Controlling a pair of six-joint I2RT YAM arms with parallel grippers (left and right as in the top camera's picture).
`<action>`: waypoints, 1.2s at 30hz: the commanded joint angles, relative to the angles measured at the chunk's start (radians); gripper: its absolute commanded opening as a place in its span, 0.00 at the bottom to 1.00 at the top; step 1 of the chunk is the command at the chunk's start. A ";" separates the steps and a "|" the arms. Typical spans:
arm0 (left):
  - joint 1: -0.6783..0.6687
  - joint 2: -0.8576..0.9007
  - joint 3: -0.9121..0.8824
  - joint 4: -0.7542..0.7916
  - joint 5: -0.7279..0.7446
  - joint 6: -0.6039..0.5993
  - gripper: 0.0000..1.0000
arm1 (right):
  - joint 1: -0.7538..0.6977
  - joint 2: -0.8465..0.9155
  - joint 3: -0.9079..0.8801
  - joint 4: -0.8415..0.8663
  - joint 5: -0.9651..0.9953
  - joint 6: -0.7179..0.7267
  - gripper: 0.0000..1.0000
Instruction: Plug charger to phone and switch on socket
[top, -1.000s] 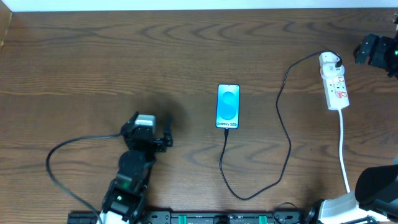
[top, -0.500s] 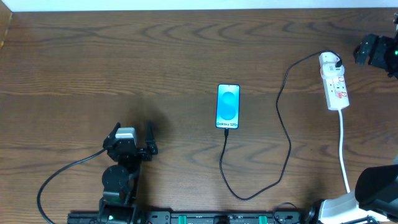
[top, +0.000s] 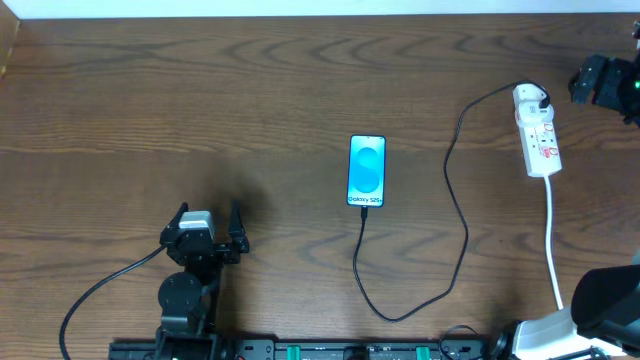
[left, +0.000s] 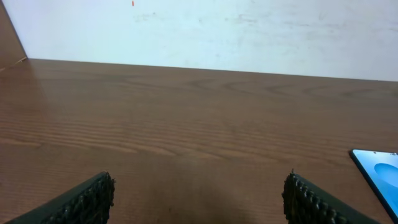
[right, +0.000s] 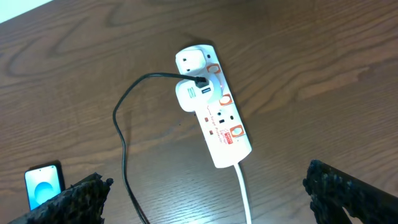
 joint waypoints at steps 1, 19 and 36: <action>0.005 -0.008 -0.017 -0.047 -0.005 0.009 0.86 | -0.001 -0.012 0.017 -0.001 0.003 0.010 0.99; 0.121 -0.019 -0.017 -0.046 0.002 0.005 0.86 | -0.001 -0.012 0.017 -0.001 0.003 0.010 0.99; 0.121 -0.057 -0.017 -0.045 0.009 0.005 0.86 | -0.001 -0.012 0.017 -0.001 0.003 0.010 0.99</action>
